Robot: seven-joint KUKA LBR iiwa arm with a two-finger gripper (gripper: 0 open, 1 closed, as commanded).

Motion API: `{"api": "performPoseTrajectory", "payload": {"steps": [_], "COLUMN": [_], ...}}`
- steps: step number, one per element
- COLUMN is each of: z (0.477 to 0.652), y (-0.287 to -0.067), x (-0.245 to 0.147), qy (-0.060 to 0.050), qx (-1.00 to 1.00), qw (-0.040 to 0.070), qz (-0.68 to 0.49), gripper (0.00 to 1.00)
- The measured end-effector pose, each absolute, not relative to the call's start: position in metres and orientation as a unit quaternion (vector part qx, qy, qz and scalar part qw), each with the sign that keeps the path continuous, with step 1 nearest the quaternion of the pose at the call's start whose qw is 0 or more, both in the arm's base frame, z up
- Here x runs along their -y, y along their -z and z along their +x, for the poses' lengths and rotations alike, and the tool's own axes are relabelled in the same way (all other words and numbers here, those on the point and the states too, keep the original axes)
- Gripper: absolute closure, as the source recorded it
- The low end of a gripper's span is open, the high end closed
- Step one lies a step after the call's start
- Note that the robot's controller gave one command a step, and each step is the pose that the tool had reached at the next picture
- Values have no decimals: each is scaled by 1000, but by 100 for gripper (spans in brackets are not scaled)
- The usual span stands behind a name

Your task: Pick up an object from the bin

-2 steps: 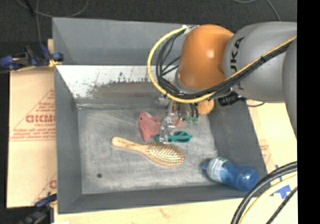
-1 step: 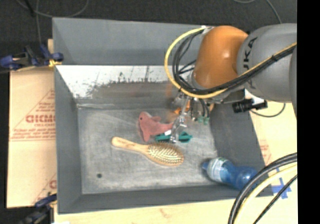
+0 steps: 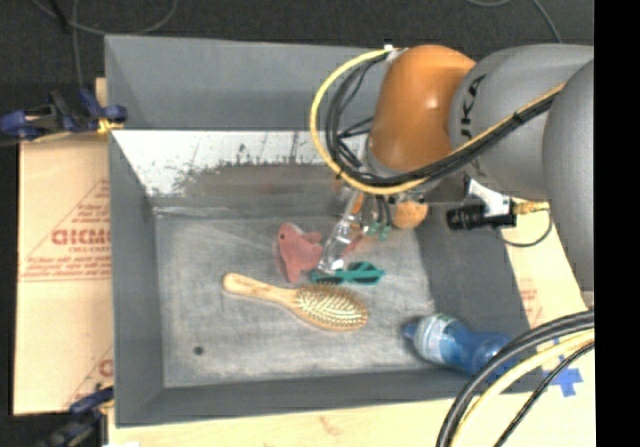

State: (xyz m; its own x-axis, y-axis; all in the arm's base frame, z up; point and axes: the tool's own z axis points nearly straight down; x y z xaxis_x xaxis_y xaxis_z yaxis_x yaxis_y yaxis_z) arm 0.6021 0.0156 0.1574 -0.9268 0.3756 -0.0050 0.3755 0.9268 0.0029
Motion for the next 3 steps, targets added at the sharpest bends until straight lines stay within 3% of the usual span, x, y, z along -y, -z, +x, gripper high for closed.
{"api": "performPoseTrajectory", "payload": {"steps": [1, 2, 3], "z": [599, 593, 593], "y": [-93, -75, -75], "x": [-18, -11, -11], "qy": [0, -4, -4], "qx": [-984, -944, -944], "qw": [5, 6, 6], "qz": [177, 329, 329], "gripper": [0, 100, 100]}}
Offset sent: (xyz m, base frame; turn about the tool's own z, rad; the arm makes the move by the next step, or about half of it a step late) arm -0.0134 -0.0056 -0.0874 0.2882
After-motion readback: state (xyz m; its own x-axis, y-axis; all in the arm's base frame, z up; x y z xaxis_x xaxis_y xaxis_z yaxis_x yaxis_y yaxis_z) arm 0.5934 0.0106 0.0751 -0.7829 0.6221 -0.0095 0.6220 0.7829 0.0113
